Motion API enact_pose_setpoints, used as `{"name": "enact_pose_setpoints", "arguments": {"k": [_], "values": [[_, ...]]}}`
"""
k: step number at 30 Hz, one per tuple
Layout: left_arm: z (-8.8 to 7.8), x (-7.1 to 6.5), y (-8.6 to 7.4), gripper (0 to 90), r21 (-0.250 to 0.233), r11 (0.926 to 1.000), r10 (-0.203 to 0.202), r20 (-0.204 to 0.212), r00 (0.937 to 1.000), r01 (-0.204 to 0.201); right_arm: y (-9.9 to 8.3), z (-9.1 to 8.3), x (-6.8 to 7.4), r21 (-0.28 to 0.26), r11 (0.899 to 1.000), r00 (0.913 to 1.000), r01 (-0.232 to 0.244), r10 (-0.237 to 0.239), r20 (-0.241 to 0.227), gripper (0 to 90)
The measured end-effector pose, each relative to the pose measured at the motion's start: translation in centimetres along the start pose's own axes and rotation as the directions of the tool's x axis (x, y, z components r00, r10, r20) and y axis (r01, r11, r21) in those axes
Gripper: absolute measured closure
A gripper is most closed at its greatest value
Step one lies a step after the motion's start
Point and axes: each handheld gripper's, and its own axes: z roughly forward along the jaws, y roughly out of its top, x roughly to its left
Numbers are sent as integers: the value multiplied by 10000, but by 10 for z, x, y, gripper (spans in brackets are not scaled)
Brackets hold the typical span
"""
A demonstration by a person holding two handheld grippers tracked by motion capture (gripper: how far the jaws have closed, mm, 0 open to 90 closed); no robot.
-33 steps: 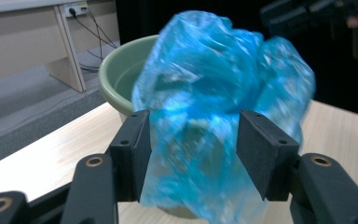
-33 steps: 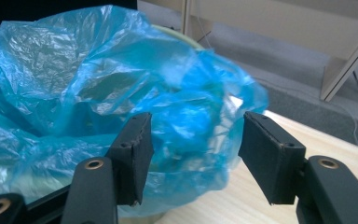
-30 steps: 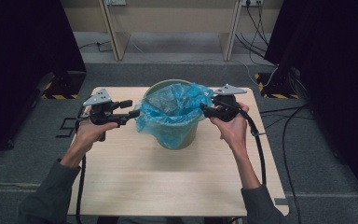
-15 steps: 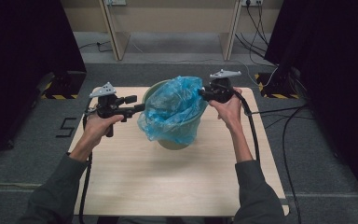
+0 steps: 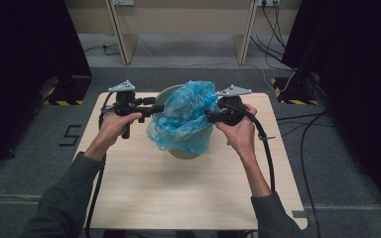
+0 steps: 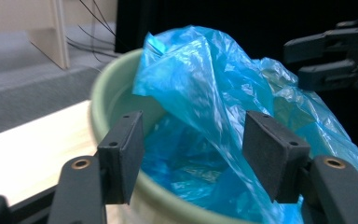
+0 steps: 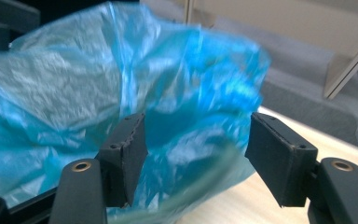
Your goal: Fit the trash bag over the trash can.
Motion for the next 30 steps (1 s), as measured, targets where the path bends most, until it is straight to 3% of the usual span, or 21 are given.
{"name": "enact_pose_setpoints", "arguments": {"k": [3,6,9,13,20,23,24,30], "values": [[12,-1,3,513,205,9993,309,130,9994,-312,-6,8,-5,117,9998,9998,-181,181,23,383],[20,0,5,761,293,9989,342,635,9974,-361,-10,15,-10,211,9994,9996,-288,288,3,393],[21,1,9,867,169,9987,477,388,9981,-484,-14,19,-14,230,9990,9992,-388,390,-80,403],[12,5,14,897,-136,9985,538,95,9985,-537,-16,20,-16,213,9990,9992,-380,383,-134,411],[0,10,17,899,-77,9960,882,-526,9947,-887,-16,21,-14,240,9994,9995,-265,269,-158,419],[-1,21,14,899,130,9931,1177,-1277,9848,-1170,-15,20,-13,235,9994,9995,-254,258,-173,419],[-2,29,12,899,138,9940,1094,-1543,9819,-1086,-15,20,-13,242,9994,9995,-251,256,-191,417],[-9,61,-12,898,-97,9995,269,-1750,9842,-290,-16,19,-13,264,9995,9994,-181,189,-274,406]]}}
